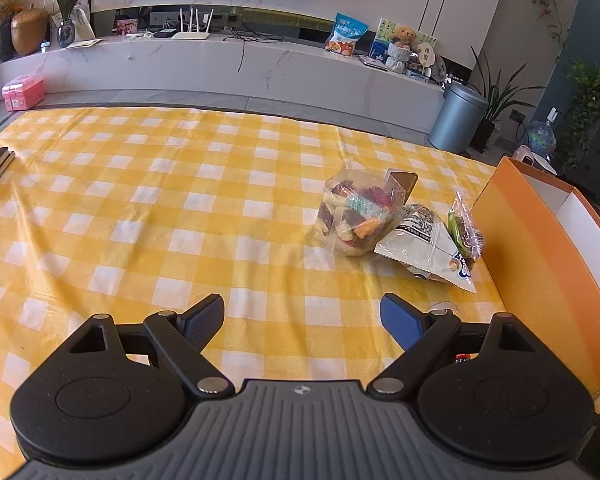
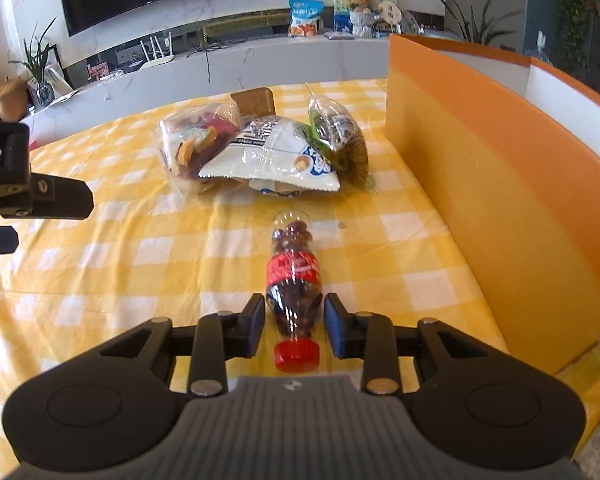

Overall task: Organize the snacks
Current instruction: 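Grasp the cola bottle by its neck with the right tool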

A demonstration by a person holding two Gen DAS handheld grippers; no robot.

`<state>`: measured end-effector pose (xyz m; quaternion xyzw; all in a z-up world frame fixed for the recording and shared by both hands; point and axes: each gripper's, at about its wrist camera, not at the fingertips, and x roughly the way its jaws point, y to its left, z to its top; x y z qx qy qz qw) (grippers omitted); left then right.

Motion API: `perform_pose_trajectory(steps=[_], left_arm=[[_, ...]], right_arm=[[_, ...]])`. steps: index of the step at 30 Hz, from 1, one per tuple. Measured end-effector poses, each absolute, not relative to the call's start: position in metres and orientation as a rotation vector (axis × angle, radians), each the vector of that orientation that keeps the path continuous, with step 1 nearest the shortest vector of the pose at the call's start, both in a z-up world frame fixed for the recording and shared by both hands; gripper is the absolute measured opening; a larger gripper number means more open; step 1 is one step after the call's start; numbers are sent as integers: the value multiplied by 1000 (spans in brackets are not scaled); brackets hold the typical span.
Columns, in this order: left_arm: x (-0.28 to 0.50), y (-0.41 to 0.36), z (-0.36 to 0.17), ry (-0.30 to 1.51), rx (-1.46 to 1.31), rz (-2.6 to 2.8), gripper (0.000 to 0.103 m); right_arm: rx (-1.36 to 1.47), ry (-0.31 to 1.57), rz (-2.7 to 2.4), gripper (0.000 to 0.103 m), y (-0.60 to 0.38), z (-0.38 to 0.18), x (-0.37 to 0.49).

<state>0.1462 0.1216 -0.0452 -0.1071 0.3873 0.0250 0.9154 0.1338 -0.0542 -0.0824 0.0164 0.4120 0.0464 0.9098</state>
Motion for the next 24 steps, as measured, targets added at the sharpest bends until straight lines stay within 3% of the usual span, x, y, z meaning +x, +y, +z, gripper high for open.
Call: perform_pose_trajectory(steps=[2, 7, 9, 12, 24], left_arm=[[146, 121, -46, 800, -220, 50, 103], [144, 118, -46, 800, -214, 44, 103], [143, 116, -45, 800, -210, 44, 103], [141, 111, -45, 798, -204, 41, 103], [140, 94, -54, 822, -193, 1, 102]], right_arm=[[3, 838, 96, 42, -49, -84, 135], [-45, 815, 83, 43, -44, -87, 142], [-49, 811, 79, 43, -45, -88, 144], [-49, 804, 59, 30, -47, -88, 146], [-34, 824, 21, 30, -57, -87, 152]])
